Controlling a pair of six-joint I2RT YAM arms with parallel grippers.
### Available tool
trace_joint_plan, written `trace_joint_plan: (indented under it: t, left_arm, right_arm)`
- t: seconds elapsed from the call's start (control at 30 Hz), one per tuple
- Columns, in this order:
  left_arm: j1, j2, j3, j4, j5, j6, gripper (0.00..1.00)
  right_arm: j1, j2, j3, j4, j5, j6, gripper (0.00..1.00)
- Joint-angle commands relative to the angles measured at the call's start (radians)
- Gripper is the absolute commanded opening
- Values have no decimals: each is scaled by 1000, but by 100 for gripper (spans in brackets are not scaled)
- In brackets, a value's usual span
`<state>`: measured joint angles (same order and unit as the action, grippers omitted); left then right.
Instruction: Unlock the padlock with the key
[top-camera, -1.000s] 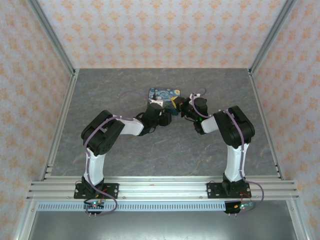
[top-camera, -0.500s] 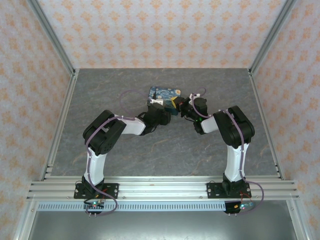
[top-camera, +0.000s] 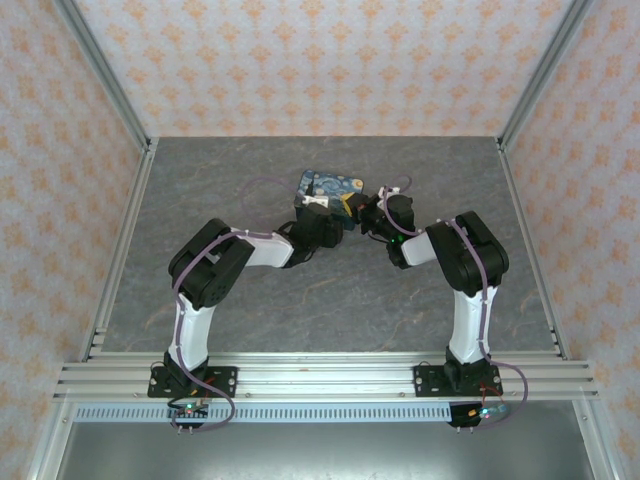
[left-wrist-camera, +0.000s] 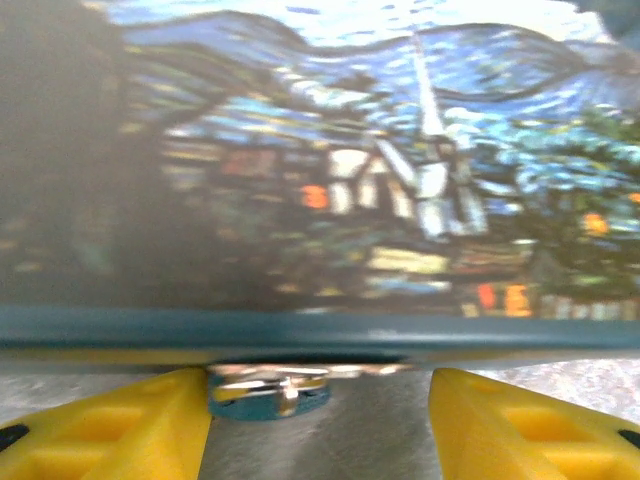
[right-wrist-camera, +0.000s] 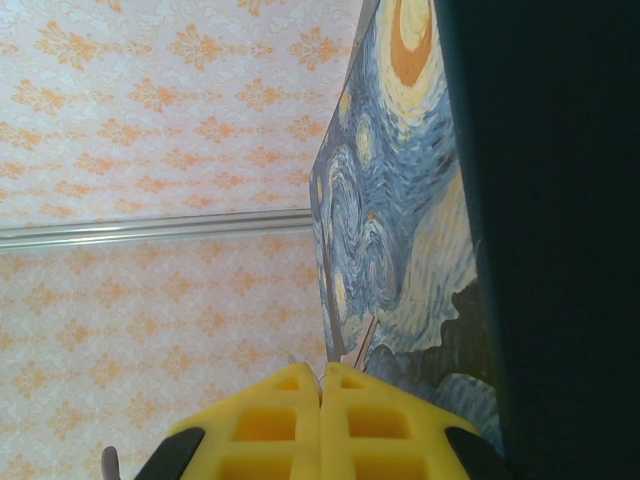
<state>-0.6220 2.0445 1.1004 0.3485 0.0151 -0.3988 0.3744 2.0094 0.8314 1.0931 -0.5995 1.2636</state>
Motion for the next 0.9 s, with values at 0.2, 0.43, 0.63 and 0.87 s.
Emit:
trace_joint_plan:
  t: [0.2,0.43,0.63,0.87]
  left_arm:
    - [11,25,4,137,168,-120,60]
    - [46,34,-52,267,188,-281,60]
    - [80,57,-95,374,201,-408,60]
    - [104,61,-121,406,198,-454,61]
  right_arm:
    - [9,61,-18,-102,0,4,0]
    - [9,65,-25,-94,1,4,0]
    - [9,64,-25,-91,2,6,0]
    - [10,71,-28,-83,3,9,0]
